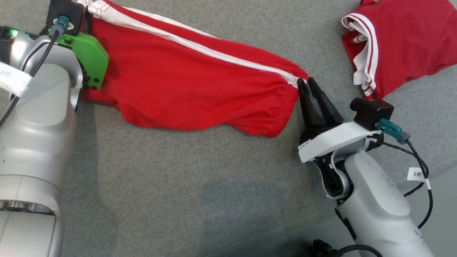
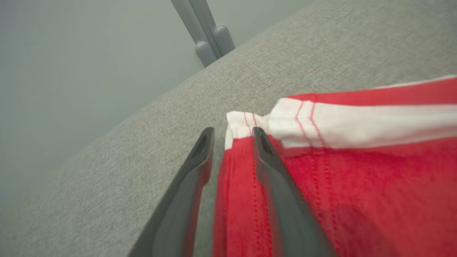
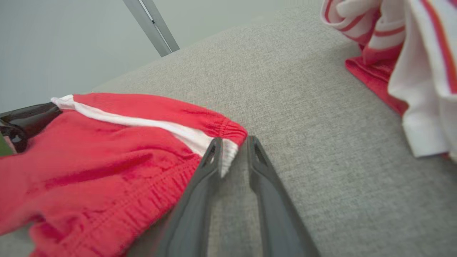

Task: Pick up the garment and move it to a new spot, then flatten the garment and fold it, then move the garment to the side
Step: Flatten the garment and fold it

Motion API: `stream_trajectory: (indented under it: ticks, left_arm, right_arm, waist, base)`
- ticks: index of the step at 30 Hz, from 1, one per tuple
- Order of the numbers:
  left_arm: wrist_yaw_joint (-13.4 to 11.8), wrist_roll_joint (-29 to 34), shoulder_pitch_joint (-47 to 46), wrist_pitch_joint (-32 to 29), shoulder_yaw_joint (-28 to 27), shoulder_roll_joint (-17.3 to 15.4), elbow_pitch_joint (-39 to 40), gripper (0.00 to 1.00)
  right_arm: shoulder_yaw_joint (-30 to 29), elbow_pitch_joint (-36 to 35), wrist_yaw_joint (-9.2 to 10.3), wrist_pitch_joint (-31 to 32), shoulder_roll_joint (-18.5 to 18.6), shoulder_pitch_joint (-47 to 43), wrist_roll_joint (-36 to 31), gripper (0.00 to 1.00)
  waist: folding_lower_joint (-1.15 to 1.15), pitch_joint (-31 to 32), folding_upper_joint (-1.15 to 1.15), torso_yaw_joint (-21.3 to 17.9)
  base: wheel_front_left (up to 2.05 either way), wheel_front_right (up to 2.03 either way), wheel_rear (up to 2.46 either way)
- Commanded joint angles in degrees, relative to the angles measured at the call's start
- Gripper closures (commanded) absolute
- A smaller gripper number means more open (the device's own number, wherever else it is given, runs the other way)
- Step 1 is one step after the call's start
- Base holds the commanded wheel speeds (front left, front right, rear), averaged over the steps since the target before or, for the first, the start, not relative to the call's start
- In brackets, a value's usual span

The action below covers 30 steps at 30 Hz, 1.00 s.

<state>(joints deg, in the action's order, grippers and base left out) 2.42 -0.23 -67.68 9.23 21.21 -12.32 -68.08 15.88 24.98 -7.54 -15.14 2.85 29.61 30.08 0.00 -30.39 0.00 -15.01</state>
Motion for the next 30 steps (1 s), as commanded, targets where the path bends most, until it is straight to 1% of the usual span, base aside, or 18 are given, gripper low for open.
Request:
stream_trajectory:
  ticks: [1, 4, 7, 11, 15, 19, 24, 25, 26, 27, 28, 30]
  left_arm:
    - [-0.3, -0.3, -0.7, 0.4, 0.1, 0.1, -0.5, 0.00]
    - [-0.1, -1.5, -0.2, 2.4, -0.4, 0.9, -0.9, 0.00]
    - [0.4, -2.7, 0.5, 4.0, -1.0, 1.9, -0.8, 0.00]
    - [1.2, -5.4, 2.3, 5.1, -2.5, 3.1, -1.0, 0.00]
    - [1.7, -8.4, 5.4, 5.6, -4.6, 4.0, -1.5, 0.00]
    - [2.2, -10.6, 8.3, 4.8, -6.0, 4.4, -2.8, 0.00]
    - [2.4, -12.4, 11.6, 1.8, -6.6, 4.3, -4.6, 0.00]
    - [2.5, -12.3, 11.9, 1.3, -6.4, 4.4, -4.7, 0.23]
    - [2.8, -12.5, 12.2, 1.1, -6.2, 4.7, -4.8, 0.63]
    - [3.1, -12.7, 12.5, 0.8, -6.1, 4.9, -4.9, 0.97]
    - [3.5, -12.7, 12.9, 0.3, -5.8, 5.2, -5.0, 1.00]
    - [4.0, -13.2, 13.4, -0.4, -5.6, 5.6, -5.2, 1.00]
  right_arm:
    - [-0.6, -0.6, 0.13, 0.0, 0.2, 0.3, -0.8, 0.00]
    - [-2.8, -2.1, 0.12, 0.0, 0.2, -0.5, -2.4, 0.00]
    - [-6.4, -4.7, 0.12, 0.0, 0.2, -1.8, -5.2, 0.00]
    - [-11.2, -8.3, 0.11, 0.0, 0.2, -4.8, -8.8, 0.00]
    - [-14.7, -10.2, 0.11, 0.0, 0.2, -8.1, -10.3, 0.00]
    - [-15.8, -10.9, 0.10, 0.0, 0.1, -9.7, -10.9, 0.00]
    - [-16.3, -11.6, 0.10, 0.0, 0.2, -11.0, -11.4, 0.00]
    - [-16.2, -11.6, 0.10, 0.0, 0.2, -11.2, -11.4, 0.00]
    - [-16.2, -11.6, 0.11, 0.0, 0.2, -11.4, -11.3, 0.00]
    - [-16.2, -11.5, 0.10, 0.0, 0.2, -11.5, -11.3, 0.00]
    - [-16.3, -11.3, 0.11, 0.0, 0.2, -11.6, -11.0, 0.00]
    - [-16.3, -11.0, 0.10, 0.0, 0.1, -11.8, -10.8, 0.00]
  waist:
    - [0.00, 0.2, 0.00, 0.3]
    - [0.00, 0.7, 0.00, 1.0]
    - [0.00, 1.7, 0.00, 2.1]
    - [0.00, 3.5, 0.00, 3.5]
    - [0.00, 5.7, 0.00, 4.6]
    - [0.00, 6.8, 0.00, 4.8]
    - [0.00, 7.6, 0.00, 4.4]
    - [0.00, 7.7, 0.00, 4.3]
    - [0.00, 7.9, 0.00, 4.2]
    - [0.00, 8.0, 0.00, 4.1]
    - [0.00, 8.2, 0.00, 4.2]
    - [0.00, 8.7, 0.00, 4.2]
  base:
    - [0.00, 0.00, 0.00]
    - [0.00, 0.00, 0.00]
    - [0.00, 0.00, 0.00]
    - [0.00, 0.00, 0.00]
    - [0.00, 0.00, 0.00]
    - [0.00, 0.00, 0.00]
    - [0.00, 0.00, 0.00]
    - [0.00, 0.00, 0.00]
    - [0.00, 0.00, 0.00]
    - [0.00, 0.00, 0.00]
    - [0.00, 0.00, 0.00]
    - [0.00, 0.00, 0.00]
